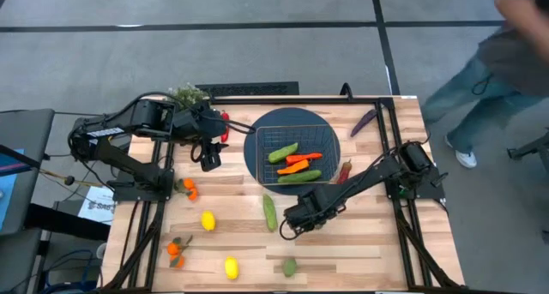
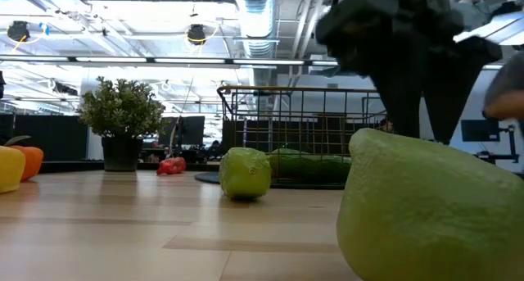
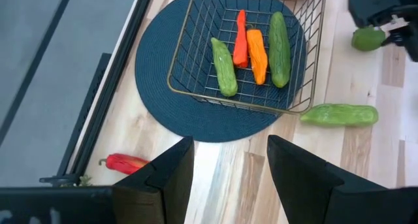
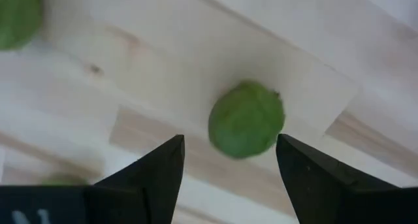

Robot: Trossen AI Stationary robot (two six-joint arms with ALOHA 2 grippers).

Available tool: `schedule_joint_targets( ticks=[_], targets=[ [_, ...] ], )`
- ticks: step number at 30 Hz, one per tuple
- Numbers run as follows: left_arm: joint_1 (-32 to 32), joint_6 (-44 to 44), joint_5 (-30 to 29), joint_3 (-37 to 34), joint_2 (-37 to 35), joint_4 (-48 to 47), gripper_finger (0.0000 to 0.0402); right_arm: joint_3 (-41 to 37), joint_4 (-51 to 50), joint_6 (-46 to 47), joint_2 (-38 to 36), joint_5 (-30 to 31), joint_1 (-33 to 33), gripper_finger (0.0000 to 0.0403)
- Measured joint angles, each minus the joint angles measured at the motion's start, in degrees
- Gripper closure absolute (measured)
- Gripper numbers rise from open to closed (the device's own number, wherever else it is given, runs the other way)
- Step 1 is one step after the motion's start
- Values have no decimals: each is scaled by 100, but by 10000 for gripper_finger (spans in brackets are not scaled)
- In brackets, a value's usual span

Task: Build produce basket
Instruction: Put the top green lime into the wire basket

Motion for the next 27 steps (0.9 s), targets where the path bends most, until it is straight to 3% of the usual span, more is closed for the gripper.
schedule_joint_targets(
  ticks=[14, 27],
  targets=[
    [0, -29, 22, 0, 0, 7, 220, -537, 439, -65, -2, -144, 39, 141],
    [1, -76, 22, 0, 0, 11, 220, -548, 857, -298, 157, -2, 42, 142]
  ],
)
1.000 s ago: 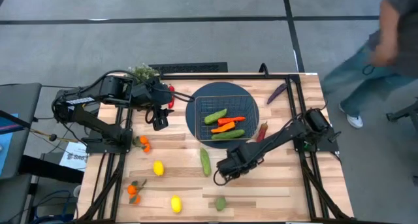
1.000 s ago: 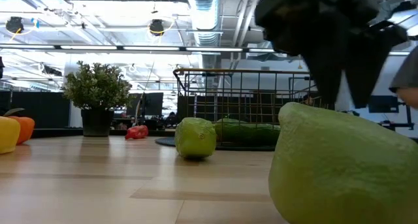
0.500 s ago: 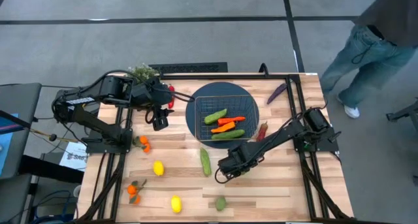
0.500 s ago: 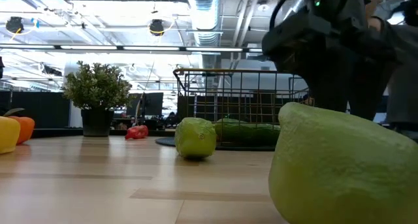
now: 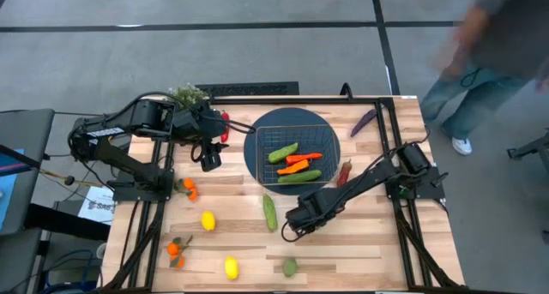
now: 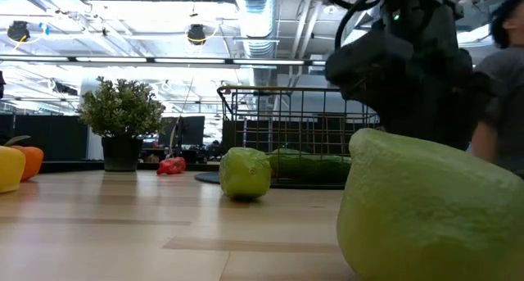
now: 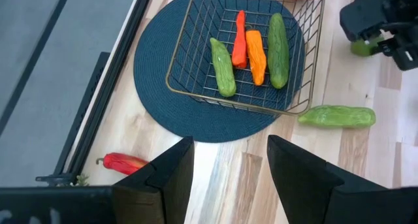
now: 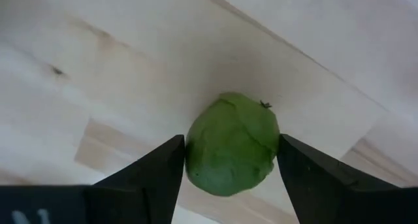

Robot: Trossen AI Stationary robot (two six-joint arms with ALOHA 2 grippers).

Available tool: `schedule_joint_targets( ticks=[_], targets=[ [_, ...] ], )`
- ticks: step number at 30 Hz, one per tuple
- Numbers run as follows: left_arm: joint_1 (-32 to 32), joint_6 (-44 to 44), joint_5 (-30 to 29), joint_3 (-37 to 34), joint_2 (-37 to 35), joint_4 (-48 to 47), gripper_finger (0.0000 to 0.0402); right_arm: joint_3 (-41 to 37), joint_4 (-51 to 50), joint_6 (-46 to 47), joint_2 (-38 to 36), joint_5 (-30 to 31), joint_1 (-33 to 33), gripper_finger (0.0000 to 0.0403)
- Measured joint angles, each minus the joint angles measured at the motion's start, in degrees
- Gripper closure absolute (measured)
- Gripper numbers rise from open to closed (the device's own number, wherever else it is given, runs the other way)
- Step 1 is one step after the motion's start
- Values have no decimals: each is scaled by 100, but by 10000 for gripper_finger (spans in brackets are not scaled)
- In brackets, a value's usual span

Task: Build produce basket
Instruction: Put the top green lime into the wire basket

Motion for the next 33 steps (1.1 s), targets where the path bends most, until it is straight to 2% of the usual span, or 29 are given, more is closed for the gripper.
schedule_joint_targets(
  ticks=[8, 11, 15, 19, 22, 25, 33],
  targets=[
    [1, -45, 0, 1, 0, -2, 220, -4, 329, -137, 307, -485, -6, 151],
    [-1, -74, 0, 2, 2, 0, 220, -1, 273, -232, 286, -501, 13, 186],
    [1, -114, -11, 2, 2, 20, 220, -13, 207, -450, 133, -533, 40, 257],
    [1, -138, -13, 2, 2, 57, 220, 54, 116, -597, -122, -424, 46, 257],
    [1, -168, -21, 2, 2, 115, 220, 244, -117, -805, -317, -82, 45, 257],
    [1, -167, -28, 2, 2, 319, 220, 557, -445, -941, -634, 512, 44, 257],
    [1, -111, 57, 2, 2, 801, 220, 1322, -1459, -1313, -1662, 2772, -49, 257]
  ],
)
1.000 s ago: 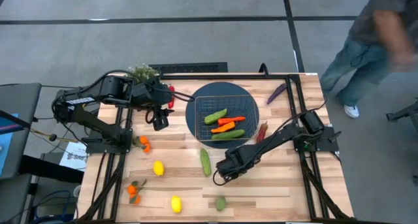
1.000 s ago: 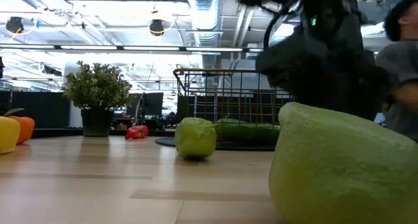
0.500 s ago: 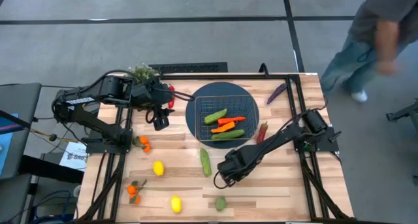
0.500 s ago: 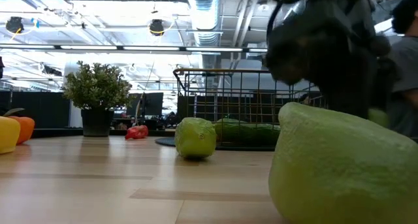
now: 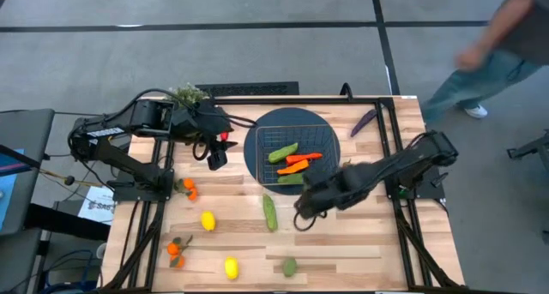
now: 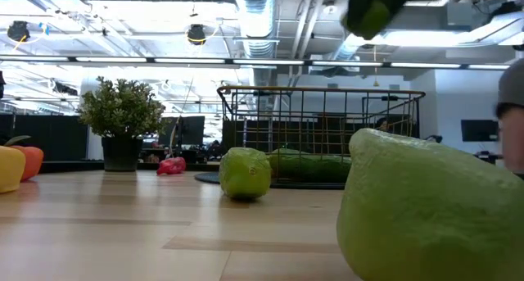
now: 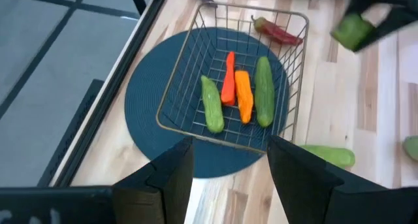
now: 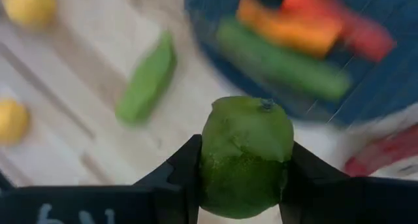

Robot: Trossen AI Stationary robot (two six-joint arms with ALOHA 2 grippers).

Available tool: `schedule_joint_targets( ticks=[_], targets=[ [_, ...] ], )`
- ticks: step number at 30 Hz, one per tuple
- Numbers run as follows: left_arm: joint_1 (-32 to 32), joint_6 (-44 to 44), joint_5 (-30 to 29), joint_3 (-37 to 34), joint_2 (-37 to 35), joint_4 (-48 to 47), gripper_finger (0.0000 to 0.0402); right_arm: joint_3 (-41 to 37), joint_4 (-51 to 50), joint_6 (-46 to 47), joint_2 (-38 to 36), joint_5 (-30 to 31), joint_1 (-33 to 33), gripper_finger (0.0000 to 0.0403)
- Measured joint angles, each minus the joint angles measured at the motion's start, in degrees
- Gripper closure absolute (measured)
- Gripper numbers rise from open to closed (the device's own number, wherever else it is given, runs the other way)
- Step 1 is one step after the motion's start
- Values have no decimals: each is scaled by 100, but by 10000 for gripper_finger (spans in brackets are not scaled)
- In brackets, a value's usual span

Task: Build produce basket
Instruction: Put the top green lime into the wire basket

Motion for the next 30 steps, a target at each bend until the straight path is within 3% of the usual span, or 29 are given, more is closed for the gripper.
schedule_joint_targets(
  ticks=[4, 10, 20, 30],
  targets=[
    [0, -36, 0, 0, 0, 1, 220, 2, 56, -645, -436, 484, -336, 257],
    [0, -197, -48, 0, 0, -6, 220, -4, 377, -1853, -534, 353, -1106, 258],
    [0, -415, -60, 0, -1, -63, 220, -1, 1727, -3398, 345, -1147, -2246, 258],
    [0, -627, -67, 0, -2, -214, 220, -3, 2482, -3709, 1537, -2144, -2478, 258]
  ],
)
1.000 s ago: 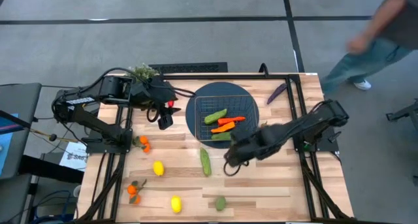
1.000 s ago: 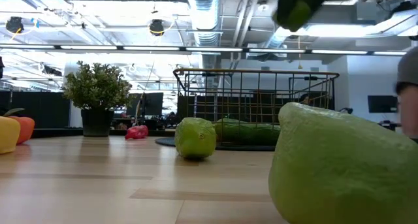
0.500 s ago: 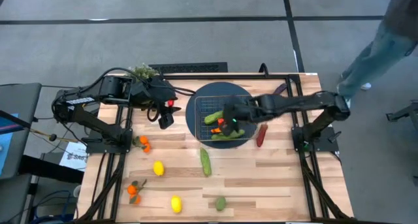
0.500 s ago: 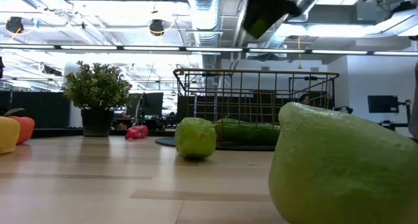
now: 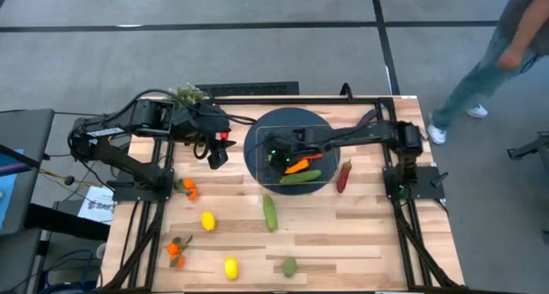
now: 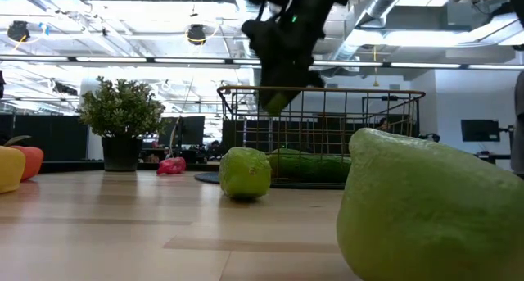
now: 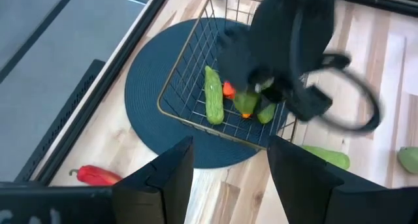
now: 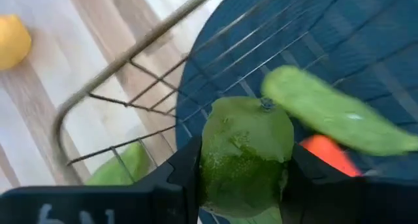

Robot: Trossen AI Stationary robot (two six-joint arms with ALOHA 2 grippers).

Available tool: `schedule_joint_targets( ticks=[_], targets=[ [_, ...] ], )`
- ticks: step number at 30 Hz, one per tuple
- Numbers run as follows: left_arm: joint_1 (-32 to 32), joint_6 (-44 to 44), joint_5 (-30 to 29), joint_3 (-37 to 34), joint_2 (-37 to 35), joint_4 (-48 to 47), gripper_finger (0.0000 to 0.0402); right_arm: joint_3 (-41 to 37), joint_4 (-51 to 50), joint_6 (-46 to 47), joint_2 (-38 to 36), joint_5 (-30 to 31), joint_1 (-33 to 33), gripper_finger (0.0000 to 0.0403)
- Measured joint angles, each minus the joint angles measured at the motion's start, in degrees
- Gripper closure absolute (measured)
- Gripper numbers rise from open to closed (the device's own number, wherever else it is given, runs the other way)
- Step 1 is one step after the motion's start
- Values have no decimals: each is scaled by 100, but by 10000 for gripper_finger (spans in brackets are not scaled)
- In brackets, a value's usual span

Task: Build produce basket
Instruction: Put the top green lime into the wire basket

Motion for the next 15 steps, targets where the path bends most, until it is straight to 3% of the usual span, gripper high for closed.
schedule_joint_targets(
  ticks=[5, 15],
  targets=[
    [0, -13, 3, 0, 2, -5, 220, 2, 142, -67, 451, -215, 0, 258],
    [0, -30, -1, 0, 2, 1, 220, 7, 170, -175, 519, -214, -172, 258]
  ],
)
